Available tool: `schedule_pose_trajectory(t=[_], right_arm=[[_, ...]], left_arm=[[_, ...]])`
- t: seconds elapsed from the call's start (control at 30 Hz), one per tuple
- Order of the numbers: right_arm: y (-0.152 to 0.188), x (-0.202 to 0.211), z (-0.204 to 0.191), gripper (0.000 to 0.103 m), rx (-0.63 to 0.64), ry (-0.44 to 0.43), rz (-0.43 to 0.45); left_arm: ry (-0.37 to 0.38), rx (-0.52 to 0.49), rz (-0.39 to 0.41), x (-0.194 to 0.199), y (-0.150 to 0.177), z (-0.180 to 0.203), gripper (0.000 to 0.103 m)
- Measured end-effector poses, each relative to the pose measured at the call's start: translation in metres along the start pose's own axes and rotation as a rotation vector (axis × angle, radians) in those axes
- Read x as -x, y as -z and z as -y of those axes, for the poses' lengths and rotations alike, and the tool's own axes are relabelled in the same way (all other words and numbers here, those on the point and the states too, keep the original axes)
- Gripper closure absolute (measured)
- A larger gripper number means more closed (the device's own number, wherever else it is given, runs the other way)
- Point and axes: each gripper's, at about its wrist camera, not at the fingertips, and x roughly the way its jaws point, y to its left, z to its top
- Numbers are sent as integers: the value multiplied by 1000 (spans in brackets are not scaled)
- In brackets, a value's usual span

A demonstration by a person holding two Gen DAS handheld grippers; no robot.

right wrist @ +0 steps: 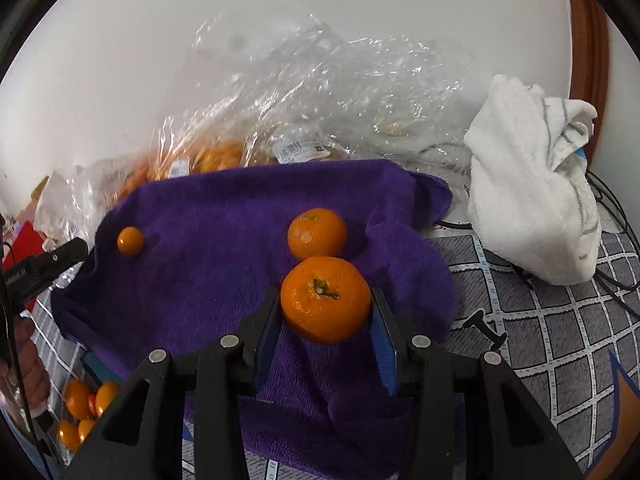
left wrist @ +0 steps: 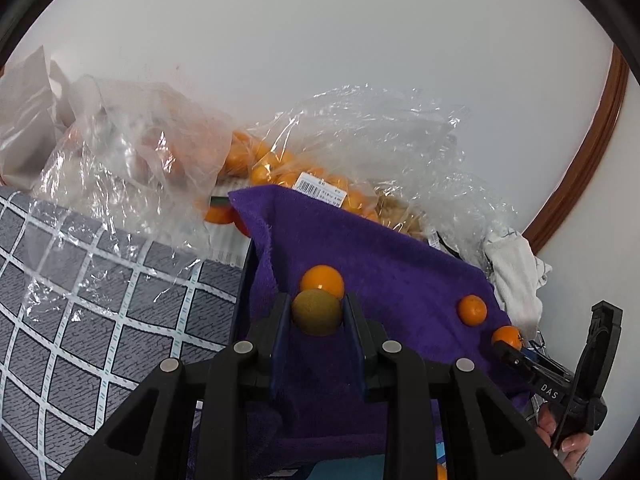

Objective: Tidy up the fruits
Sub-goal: 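Open the right gripper to set the orange on the towel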

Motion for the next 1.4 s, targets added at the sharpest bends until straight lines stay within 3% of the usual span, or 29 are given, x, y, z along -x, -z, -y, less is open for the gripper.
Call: schedule_pose_trajectory(t=[0.37, 0.6, 1.0, 1.17, 1.4], right_arm=[[7, -11, -14, 60, 48, -15, -31], [8, -14, -20, 60, 83, 14, -51], [7, -11, -17, 59, 65, -16, -60], [5, 2, -16, 40, 60, -21, -13], [0, 17, -4, 39, -2, -46, 49]], left_arm=[[11, -28, -10, -4, 3, 7, 78], [-41, -89, -28, -10, 9, 20, 78], [-115, -105, -81, -22, 16, 20, 78], [-121, -104, -83, -23, 16, 22, 78], [-139, -115, -88, -25, 17, 22, 78]])
